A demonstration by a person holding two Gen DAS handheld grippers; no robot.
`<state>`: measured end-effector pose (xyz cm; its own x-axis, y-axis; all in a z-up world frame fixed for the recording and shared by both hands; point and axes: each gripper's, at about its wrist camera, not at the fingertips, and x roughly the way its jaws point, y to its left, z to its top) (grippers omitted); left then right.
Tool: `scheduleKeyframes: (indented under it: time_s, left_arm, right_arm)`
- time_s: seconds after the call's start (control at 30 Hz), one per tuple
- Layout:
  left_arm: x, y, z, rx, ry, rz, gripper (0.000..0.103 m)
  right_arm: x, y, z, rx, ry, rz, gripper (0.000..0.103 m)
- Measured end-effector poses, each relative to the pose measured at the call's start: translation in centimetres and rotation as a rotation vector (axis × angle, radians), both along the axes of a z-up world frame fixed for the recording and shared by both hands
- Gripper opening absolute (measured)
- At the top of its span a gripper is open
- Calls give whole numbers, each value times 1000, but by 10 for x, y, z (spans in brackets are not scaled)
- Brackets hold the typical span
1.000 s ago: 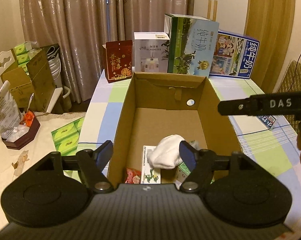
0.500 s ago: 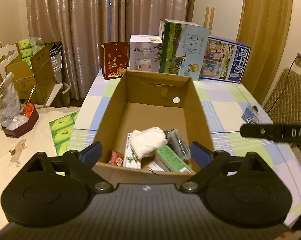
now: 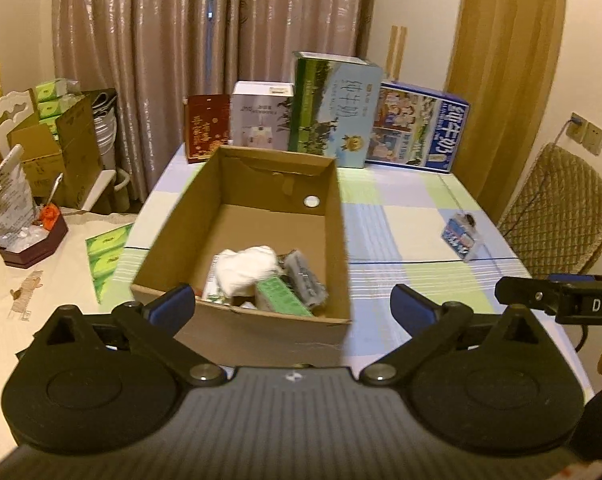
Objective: Organize objects
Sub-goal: 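Withdraw both open tools back toward the clear box and brown pouch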
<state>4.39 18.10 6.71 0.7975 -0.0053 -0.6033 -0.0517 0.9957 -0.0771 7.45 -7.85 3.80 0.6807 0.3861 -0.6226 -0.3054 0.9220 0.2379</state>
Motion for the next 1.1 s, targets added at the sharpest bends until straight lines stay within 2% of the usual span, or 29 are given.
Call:
scheduleKeyframes:
  time_s: [0.57,0.87,1.1]
  left_arm:
    - [25,-100,0,-2,-4,-158,102]
    - [51,-145,-6,-6,7,-219,102]
    - [88,-173,-23,-5,31,-232,102]
  right_arm:
    - [-1,-122,-1,-1,-1,-224,101]
    - [13,-154,-1,-49,-27,-252,101]
    - [51,-176,-15,-94,-17,-238,101]
